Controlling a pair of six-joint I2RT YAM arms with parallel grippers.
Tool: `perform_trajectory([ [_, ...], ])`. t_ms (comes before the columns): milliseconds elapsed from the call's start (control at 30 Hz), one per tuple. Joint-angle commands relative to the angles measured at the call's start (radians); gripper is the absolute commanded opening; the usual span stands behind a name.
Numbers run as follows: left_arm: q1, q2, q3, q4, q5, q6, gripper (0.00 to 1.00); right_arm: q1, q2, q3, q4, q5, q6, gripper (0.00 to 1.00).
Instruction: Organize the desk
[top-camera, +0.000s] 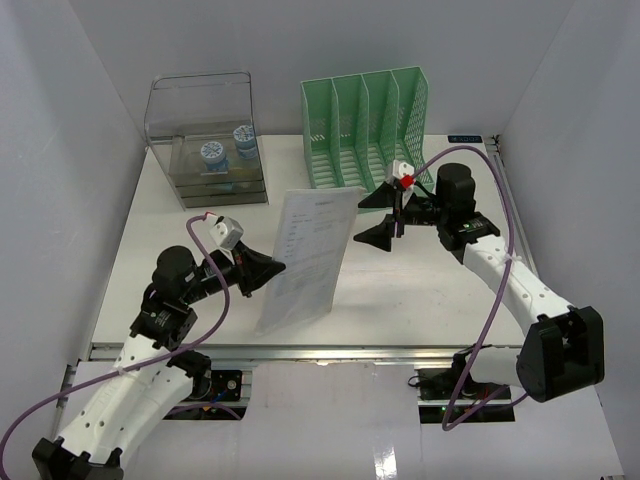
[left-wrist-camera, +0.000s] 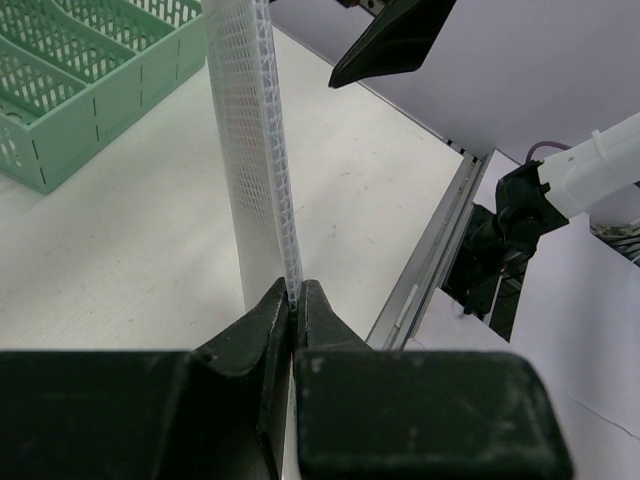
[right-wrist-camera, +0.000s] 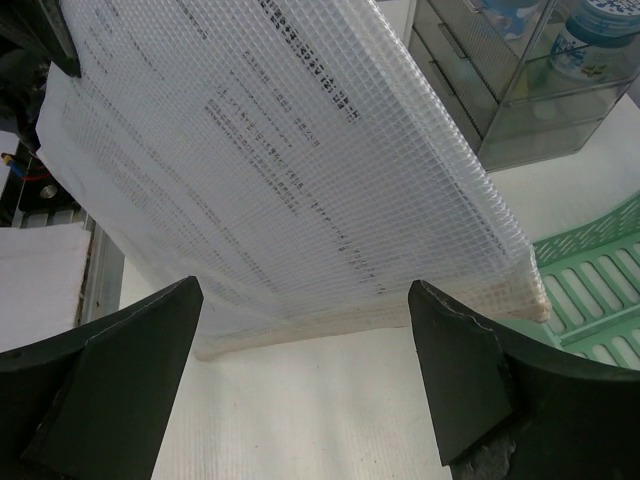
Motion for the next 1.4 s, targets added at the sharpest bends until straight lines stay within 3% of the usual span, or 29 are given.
perform_trajectory([
  [0, -0.003, -0.033, 0.06, 0.042, 0.052, -0.006, 0.02, -0.023, 0.034, -0.018, 0.027, -0.115, -0.032, 0.9],
  [300, -0.003, -0.067, 0.043, 0.034, 0.034, -0.026, 0.02, -0.075, 0.029, -0.062, 0.029, -0.077, -0.045, 0.92],
  [567, -0.003, -0.065, 0.029, 0.079, 0.047, -0.05, 0.02, -0.115, 0.03, -0.149, -0.002, -0.201, -0.103, 0.92],
  [767, -0.003, -0.052, 0.021, 0.159, 0.079, -0.098, 0.02, -0.09, 0.092, -0.201, 0.355, -0.266, 0.138, 0.9],
  [967, -0.003, -0.025, 0.012, 0.23, 0.107, -0.139, 0.02, -0.017, 0.166, -0.15, 0.46, -0.303, 0.251, 0.9],
  [1100, -0.003, -0.014, 0.008, 0.254, 0.115, -0.151, 0.02, 0.004, 0.18, -0.212, 0.817, -0.299, 0.466, 0.91],
  [1133, -0.003, -0.015, 0.005, 0.259, 0.113, -0.155, 0.02, 0.004, 0.194, -0.229, 1.048, -0.301, 0.622, 0.91],
  [1267, -0.003, -0.017, 0.0, 0.281, 0.096, -0.159, 0.02, 0.005, 0.283, -0.274, 1.7, -0.296, 1.114, 0.97],
  [1300, -0.003, -0.015, -0.004, 0.289, 0.095, -0.16, 0.02, 0.005, 0.31, -0.264, 1.79, -0.292, 1.215, 0.99],
  [1367, -0.003, -0.008, -0.013, 0.308, 0.09, -0.166, 0.02, 0.007, 0.342, -0.213, 1.792, -0.292, 1.326, 0.91],
])
